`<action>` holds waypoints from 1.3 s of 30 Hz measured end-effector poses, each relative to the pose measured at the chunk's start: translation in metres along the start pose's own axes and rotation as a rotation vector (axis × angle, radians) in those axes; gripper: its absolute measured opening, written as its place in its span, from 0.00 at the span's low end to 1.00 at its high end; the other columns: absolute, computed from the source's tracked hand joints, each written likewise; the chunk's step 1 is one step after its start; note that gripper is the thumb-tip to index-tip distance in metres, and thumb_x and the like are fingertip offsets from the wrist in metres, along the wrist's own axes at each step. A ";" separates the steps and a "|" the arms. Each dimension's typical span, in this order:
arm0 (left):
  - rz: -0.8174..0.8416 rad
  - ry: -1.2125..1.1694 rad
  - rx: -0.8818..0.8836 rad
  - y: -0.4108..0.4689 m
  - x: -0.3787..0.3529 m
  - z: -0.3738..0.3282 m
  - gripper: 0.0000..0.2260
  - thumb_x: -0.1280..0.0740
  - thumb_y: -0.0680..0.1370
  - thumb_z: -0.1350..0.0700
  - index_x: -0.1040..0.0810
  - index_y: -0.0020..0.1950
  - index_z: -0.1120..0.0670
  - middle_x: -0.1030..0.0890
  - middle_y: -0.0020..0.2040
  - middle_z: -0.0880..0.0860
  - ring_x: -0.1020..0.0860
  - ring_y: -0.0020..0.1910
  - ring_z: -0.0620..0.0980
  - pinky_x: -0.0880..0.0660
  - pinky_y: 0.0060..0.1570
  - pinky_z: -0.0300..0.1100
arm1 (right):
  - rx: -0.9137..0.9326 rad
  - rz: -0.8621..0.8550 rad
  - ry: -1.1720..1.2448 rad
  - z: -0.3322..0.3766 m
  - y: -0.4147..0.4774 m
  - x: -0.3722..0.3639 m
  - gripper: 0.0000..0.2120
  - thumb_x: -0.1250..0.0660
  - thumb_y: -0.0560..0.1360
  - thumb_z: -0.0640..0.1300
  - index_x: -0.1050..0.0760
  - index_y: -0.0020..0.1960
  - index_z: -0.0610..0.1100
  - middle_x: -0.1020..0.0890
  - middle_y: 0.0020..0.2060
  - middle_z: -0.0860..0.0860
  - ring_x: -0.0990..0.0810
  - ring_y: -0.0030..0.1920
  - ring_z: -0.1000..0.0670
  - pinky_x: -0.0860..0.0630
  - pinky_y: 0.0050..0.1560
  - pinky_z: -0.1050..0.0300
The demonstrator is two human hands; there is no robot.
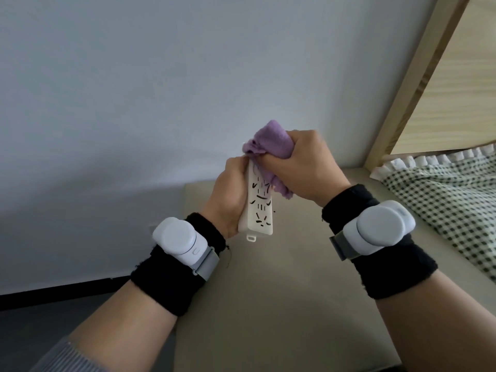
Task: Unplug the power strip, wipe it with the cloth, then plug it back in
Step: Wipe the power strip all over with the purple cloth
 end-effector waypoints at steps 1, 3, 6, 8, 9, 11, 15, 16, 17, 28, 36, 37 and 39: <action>-0.059 0.017 0.019 0.002 0.003 0.003 0.27 0.53 0.81 0.52 0.23 0.39 0.68 0.24 0.38 0.69 0.24 0.40 0.66 0.30 0.50 0.54 | -0.015 0.027 0.027 -0.002 0.000 0.002 0.18 0.27 0.76 0.47 0.24 0.30 0.40 0.20 0.21 0.46 0.25 0.19 0.47 0.24 0.24 0.57; -0.206 0.045 0.080 0.003 0.015 0.007 0.24 0.50 0.81 0.48 0.25 0.46 0.66 0.27 0.42 0.69 0.28 0.39 0.66 0.28 0.44 0.52 | -0.032 0.089 0.064 -0.005 -0.001 0.004 0.18 0.27 0.75 0.44 0.24 0.28 0.44 0.22 0.19 0.48 0.26 0.18 0.49 0.26 0.23 0.61; -0.220 0.063 0.111 0.003 0.017 0.008 0.21 0.48 0.82 0.47 0.25 0.51 0.63 0.26 0.44 0.65 0.27 0.40 0.60 0.29 0.43 0.52 | -0.046 0.046 0.076 -0.010 0.000 0.006 0.17 0.28 0.75 0.44 0.24 0.29 0.41 0.22 0.20 0.47 0.26 0.18 0.49 0.26 0.24 0.58; -0.239 0.043 0.122 0.001 0.016 0.006 0.20 0.47 0.83 0.46 0.25 0.51 0.60 0.25 0.42 0.62 0.26 0.37 0.57 0.29 0.40 0.49 | -0.057 0.018 0.086 -0.012 0.001 0.007 0.17 0.28 0.75 0.44 0.23 0.32 0.37 0.22 0.21 0.46 0.26 0.18 0.48 0.25 0.25 0.57; -0.238 0.022 0.123 0.000 0.016 0.006 0.19 0.47 0.83 0.46 0.26 0.51 0.60 0.25 0.41 0.61 0.26 0.36 0.56 0.29 0.38 0.48 | -0.061 0.044 0.089 -0.012 0.001 0.007 0.16 0.27 0.75 0.44 0.23 0.32 0.37 0.22 0.21 0.46 0.25 0.19 0.48 0.24 0.25 0.57; -0.234 -0.018 0.114 0.000 0.015 0.003 0.16 0.45 0.82 0.47 0.27 0.52 0.59 0.28 0.42 0.61 0.28 0.36 0.56 0.31 0.37 0.47 | -0.050 0.128 0.091 -0.010 0.000 0.007 0.16 0.26 0.75 0.45 0.23 0.32 0.38 0.21 0.21 0.47 0.25 0.19 0.48 0.25 0.25 0.57; -0.247 -0.036 0.140 -0.001 0.014 0.002 0.18 0.45 0.83 0.46 0.26 0.50 0.60 0.25 0.40 0.61 0.26 0.35 0.56 0.29 0.36 0.46 | -0.035 0.059 0.045 -0.014 0.003 0.011 0.16 0.27 0.75 0.44 0.23 0.33 0.35 0.21 0.21 0.48 0.23 0.20 0.48 0.22 0.25 0.53; -0.251 -0.045 0.153 -0.002 0.014 0.004 0.20 0.46 0.83 0.46 0.25 0.49 0.60 0.23 0.38 0.59 0.25 0.34 0.56 0.27 0.35 0.45 | -0.039 0.031 0.031 -0.016 0.003 0.012 0.16 0.28 0.75 0.43 0.23 0.33 0.35 0.21 0.21 0.48 0.22 0.20 0.49 0.21 0.25 0.51; -0.250 -0.057 0.155 -0.002 0.014 0.004 0.20 0.46 0.84 0.45 0.24 0.48 0.59 0.22 0.36 0.58 0.24 0.34 0.56 0.27 0.34 0.44 | -0.040 0.034 0.025 -0.016 0.003 0.013 0.16 0.28 0.75 0.43 0.23 0.33 0.35 0.21 0.21 0.48 0.22 0.20 0.49 0.20 0.25 0.51; -0.252 -0.068 0.138 -0.001 0.013 0.005 0.14 0.44 0.82 0.49 0.28 0.49 0.59 0.28 0.37 0.60 0.28 0.33 0.55 0.28 0.33 0.43 | -0.033 0.168 0.021 -0.014 -0.002 0.009 0.14 0.26 0.74 0.44 0.23 0.35 0.38 0.19 0.23 0.48 0.21 0.20 0.50 0.24 0.24 0.57; -0.273 -0.008 0.131 -0.005 0.010 0.002 0.19 0.46 0.81 0.50 0.26 0.49 0.65 0.28 0.45 0.71 0.31 0.43 0.63 0.32 0.44 0.51 | 0.004 0.143 -0.046 -0.009 -0.002 0.004 0.15 0.26 0.74 0.46 0.24 0.33 0.42 0.19 0.22 0.48 0.21 0.20 0.49 0.25 0.23 0.58; -0.273 -0.003 0.133 -0.006 0.011 0.001 0.20 0.46 0.81 0.51 0.27 0.53 0.69 0.28 0.49 0.75 0.30 0.45 0.64 0.32 0.47 0.53 | -0.001 0.192 -0.036 -0.009 -0.003 0.005 0.15 0.25 0.73 0.48 0.24 0.34 0.41 0.19 0.22 0.47 0.21 0.20 0.48 0.25 0.23 0.58; -0.256 -0.011 0.117 -0.006 0.010 0.002 0.22 0.47 0.81 0.53 0.28 0.54 0.73 0.27 0.52 0.79 0.27 0.46 0.65 0.31 0.50 0.52 | 0.005 0.209 -0.044 -0.009 -0.003 0.006 0.17 0.24 0.72 0.49 0.25 0.35 0.38 0.19 0.22 0.47 0.21 0.20 0.48 0.24 0.23 0.57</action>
Point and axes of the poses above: each hand's wrist, its own y-axis towards the middle knuckle, its own x-axis out of the back of the hand, z = x × y, the point moved 3 cm from there along y, towards the middle knuckle
